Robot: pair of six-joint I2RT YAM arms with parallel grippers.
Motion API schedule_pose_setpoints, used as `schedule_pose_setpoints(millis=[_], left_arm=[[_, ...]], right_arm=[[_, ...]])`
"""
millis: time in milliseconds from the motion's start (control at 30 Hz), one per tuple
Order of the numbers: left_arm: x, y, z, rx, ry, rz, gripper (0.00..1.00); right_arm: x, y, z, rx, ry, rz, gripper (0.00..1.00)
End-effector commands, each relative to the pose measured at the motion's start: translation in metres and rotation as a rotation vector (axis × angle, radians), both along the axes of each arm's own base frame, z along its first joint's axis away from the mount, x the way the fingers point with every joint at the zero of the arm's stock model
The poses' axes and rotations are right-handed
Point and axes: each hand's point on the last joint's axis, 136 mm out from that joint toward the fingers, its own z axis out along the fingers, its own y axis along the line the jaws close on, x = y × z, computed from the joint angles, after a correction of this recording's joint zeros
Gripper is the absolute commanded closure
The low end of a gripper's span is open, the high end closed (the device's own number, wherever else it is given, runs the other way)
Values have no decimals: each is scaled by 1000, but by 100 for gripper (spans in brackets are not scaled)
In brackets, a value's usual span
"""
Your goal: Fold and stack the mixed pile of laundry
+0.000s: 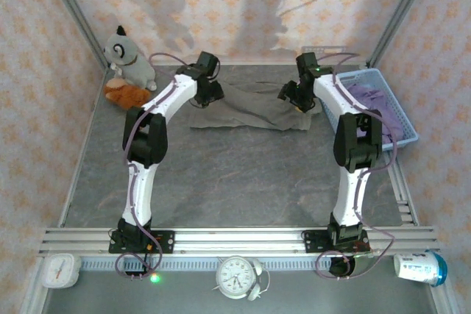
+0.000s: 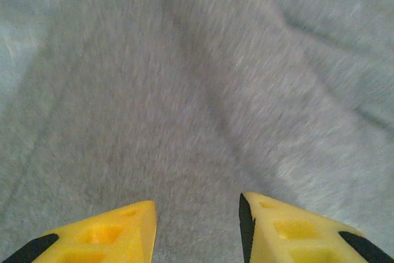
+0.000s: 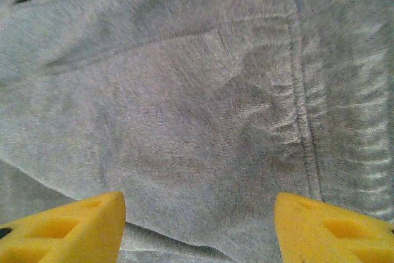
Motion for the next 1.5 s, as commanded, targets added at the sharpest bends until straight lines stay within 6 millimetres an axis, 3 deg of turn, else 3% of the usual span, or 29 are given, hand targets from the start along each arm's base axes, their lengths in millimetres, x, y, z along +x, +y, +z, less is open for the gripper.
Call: schedule_pose_setpoints(millis=[0, 133, 267, 467, 600, 667, 733, 933, 1033, 1200, 1467], left_arm=[[-3, 13, -26, 45, 36, 25, 60], [-20, 26, -51, 107, 99, 38, 62], [-46, 38, -67, 133, 144, 69, 63], [-99, 61, -73, 173, 177, 106, 63], [-135, 79, -69, 224, 184, 106, 63], [-147, 90, -62, 255, 182, 109, 63], [-157, 100, -62, 275, 191, 115, 63], [-165, 117, -54, 305, 188, 138, 59], [-161, 116, -48, 297, 179, 137, 53], [-156, 113, -44, 284, 170, 133, 47], [-160, 111, -50, 278, 201, 115, 47]], right_arm=[[10, -14, -21, -69, 12, -30, 35], [2, -14, -46, -84, 69, -12, 35], [-23, -10, -62, -80, 114, 18, 35], [-95, 9, -84, -59, 215, 69, 36], [-150, 44, -80, 3, 258, 131, 36], [-171, 57, -69, 21, 253, 156, 35], [-178, 62, -52, 42, 225, 154, 34], [-169, 42, 7, -8, 91, 155, 32], [-157, 21, 19, -43, 59, 138, 31], [-134, -12, 13, -22, 37, 77, 34], [-119, -1, -15, 45, 62, 94, 48]])
